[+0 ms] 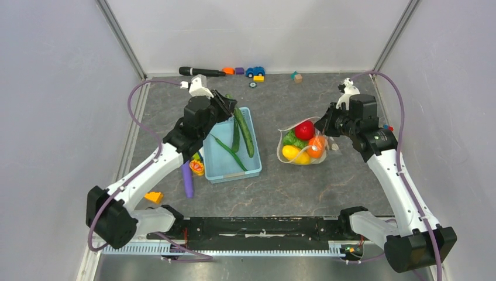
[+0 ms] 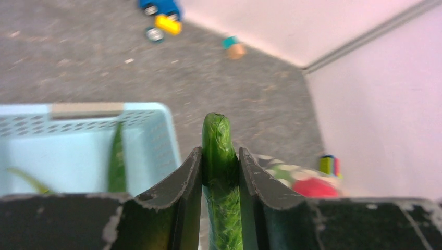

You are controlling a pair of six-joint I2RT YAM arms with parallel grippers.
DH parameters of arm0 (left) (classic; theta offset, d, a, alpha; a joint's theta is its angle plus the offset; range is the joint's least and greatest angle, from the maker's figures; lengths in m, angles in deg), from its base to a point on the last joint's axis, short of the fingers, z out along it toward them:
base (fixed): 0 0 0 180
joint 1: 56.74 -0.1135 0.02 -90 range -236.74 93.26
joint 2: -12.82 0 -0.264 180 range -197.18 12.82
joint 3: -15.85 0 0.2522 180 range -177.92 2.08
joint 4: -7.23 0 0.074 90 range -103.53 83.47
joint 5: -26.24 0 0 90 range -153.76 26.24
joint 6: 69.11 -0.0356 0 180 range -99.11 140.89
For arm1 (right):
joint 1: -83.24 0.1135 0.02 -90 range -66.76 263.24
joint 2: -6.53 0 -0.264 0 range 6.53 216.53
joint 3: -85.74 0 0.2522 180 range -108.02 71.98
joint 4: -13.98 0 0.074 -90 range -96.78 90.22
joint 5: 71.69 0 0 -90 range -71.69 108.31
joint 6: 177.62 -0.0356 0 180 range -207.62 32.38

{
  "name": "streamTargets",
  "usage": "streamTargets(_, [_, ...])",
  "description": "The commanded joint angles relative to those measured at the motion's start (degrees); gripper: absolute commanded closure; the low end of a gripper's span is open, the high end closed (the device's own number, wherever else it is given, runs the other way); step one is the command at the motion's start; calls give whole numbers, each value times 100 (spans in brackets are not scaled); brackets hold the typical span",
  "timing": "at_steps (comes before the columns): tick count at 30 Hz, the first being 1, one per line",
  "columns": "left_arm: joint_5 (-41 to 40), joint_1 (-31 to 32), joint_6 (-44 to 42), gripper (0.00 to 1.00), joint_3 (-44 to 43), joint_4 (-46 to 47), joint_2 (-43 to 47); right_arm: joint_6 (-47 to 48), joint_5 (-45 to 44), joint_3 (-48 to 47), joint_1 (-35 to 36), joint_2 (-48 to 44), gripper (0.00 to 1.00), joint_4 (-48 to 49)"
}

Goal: Place the food in the zip-top bag and seal the zipper
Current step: Pick up the fake vegetable from the bin, then place the fake vegetable in the zipper food storage bag.

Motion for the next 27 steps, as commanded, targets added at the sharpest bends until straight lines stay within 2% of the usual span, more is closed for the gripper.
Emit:
streamTargets(1, [-33,525,-521,98,31,1492,469,-449,414,-10,-10,-33,100,781])
streamTargets(5, [-105,995,-843,98,136,2438,645,-797,788,159,-9,-43,100,1047])
streamTargets(13, [-41,1709,-1490,98,366,4348,414,-1258,1338,324,-9,-152,100,1291])
streamTargets(27, [935,2151,-2569,98,476,7028,-569,-1956,2413,497,-9,-328,100,1452])
